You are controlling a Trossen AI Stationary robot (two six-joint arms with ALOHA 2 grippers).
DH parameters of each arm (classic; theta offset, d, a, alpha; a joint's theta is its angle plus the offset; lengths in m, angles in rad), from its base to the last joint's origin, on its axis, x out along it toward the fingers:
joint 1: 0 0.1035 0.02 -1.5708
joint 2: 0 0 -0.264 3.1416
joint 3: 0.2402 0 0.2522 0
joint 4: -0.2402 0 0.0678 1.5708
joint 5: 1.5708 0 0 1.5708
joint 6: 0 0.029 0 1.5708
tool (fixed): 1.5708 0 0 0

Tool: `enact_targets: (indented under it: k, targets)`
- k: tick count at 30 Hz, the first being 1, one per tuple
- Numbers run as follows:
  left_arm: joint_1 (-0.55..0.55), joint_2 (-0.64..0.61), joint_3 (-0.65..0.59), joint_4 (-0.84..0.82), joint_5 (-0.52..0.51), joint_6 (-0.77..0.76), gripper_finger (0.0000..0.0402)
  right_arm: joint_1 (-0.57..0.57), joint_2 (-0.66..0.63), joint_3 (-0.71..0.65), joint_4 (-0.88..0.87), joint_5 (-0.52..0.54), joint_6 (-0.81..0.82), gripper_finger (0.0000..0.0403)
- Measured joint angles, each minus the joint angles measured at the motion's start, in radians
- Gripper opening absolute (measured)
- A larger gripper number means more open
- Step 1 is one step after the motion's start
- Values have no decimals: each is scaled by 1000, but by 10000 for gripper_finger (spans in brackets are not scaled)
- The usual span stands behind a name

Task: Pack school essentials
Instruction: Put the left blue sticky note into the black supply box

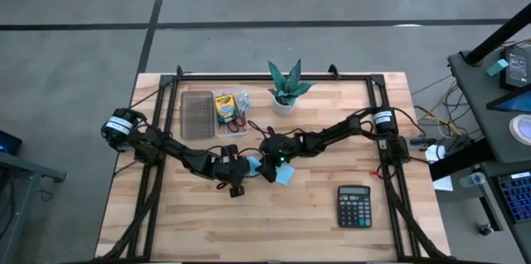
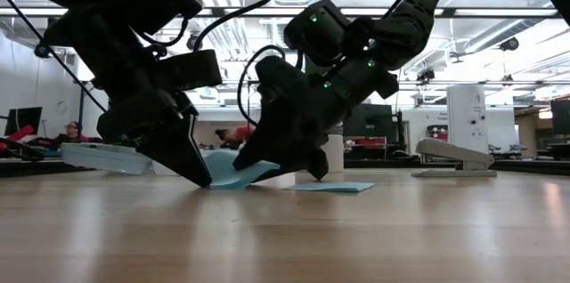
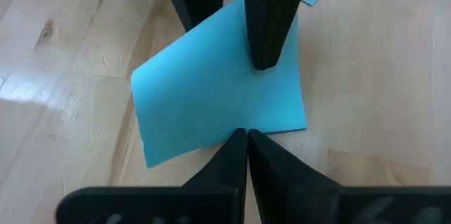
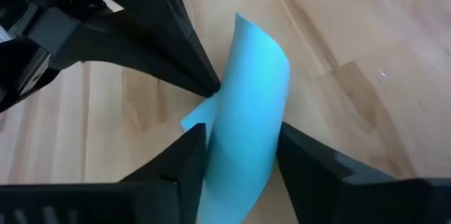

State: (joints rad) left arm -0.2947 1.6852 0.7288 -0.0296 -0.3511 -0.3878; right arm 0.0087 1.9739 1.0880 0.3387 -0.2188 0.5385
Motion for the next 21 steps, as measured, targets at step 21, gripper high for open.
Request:
enact_targets:
  k: [21]
  targets:
    - [-27, -186, -6, -112, -24, 10, 0, -5, -5, -1, 15, 5, -29, 62]
